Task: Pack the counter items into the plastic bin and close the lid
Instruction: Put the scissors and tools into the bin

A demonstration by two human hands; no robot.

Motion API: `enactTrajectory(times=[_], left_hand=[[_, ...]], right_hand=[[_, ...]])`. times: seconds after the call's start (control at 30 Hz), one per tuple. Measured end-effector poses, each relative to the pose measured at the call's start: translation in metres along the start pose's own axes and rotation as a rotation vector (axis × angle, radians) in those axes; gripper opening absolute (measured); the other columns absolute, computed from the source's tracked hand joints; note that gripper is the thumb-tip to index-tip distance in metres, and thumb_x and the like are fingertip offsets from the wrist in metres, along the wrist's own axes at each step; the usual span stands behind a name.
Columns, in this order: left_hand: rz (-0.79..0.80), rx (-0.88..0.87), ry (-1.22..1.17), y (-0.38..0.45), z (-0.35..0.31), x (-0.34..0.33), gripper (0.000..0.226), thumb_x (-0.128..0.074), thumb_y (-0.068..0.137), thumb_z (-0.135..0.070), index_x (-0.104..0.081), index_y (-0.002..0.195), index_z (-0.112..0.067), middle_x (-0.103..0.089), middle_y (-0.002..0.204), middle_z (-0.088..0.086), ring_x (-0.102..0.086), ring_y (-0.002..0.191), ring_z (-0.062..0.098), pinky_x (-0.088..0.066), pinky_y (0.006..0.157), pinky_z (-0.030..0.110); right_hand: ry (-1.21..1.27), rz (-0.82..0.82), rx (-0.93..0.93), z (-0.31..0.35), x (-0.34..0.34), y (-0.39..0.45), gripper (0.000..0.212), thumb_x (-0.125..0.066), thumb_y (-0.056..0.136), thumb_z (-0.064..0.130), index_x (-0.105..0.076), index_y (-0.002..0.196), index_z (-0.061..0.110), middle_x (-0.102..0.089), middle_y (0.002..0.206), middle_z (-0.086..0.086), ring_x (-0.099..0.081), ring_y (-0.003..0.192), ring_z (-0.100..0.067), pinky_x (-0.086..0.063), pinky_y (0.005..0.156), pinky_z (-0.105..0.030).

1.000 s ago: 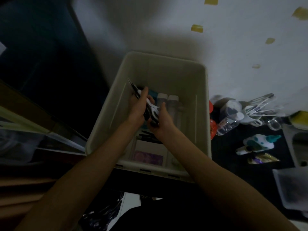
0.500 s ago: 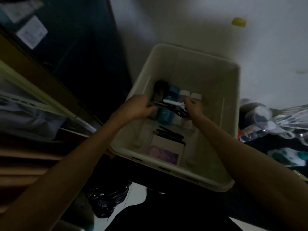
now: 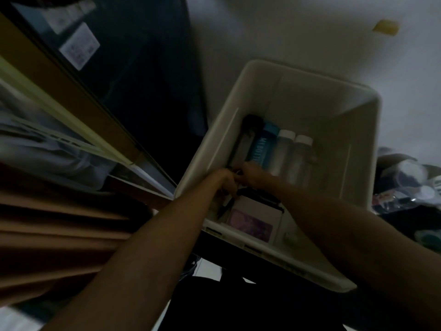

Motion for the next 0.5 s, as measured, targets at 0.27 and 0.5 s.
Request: enactTrajectory(times=[0.27, 0.5], left_hand=[[0.051, 0.111, -0.275, 0.019, 0.022, -0.009, 0.059, -0.054, 0.099, -0.015, -0.028, 0.15, -0.005, -0.035, 0.151, 0.02, -0.04, 0.135, 0.036, -0.038, 0.111, 0.046], [0.091, 0.127, -0.292, 0.019, 0.028, -0.016, 0.047, -0.051, 0.098, -0.012, -0.042, 0.142, 0.001, -0.045, 0.144, 0.023, -0.046, 0.132, 0.037, -0.039, 0.11, 0.048]], right_hand=[[0.046, -0.003, -0.046, 0.011, -0.006, -0.003, 0.036, -0.045, 0.103, 0.029, -0.056, 0.112, -0.004, -0.065, 0.105, -0.02, -0.056, 0.081, -0.023, -0.039, 0.066, -0.028], [-0.006, 0.009, -0.101, -0.002, -0.016, -0.013, 0.057, -0.054, 0.099, 0.031, -0.035, 0.143, -0.001, -0.055, 0.132, -0.023, -0.057, 0.117, -0.036, -0.046, 0.093, -0.038]])
Point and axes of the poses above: each hand's wrist, its own y-axis towards the middle knuckle, its own x-axis out of the back of the hand, z = x × y, the point moved 7 cm from there along y, towards the middle knuckle
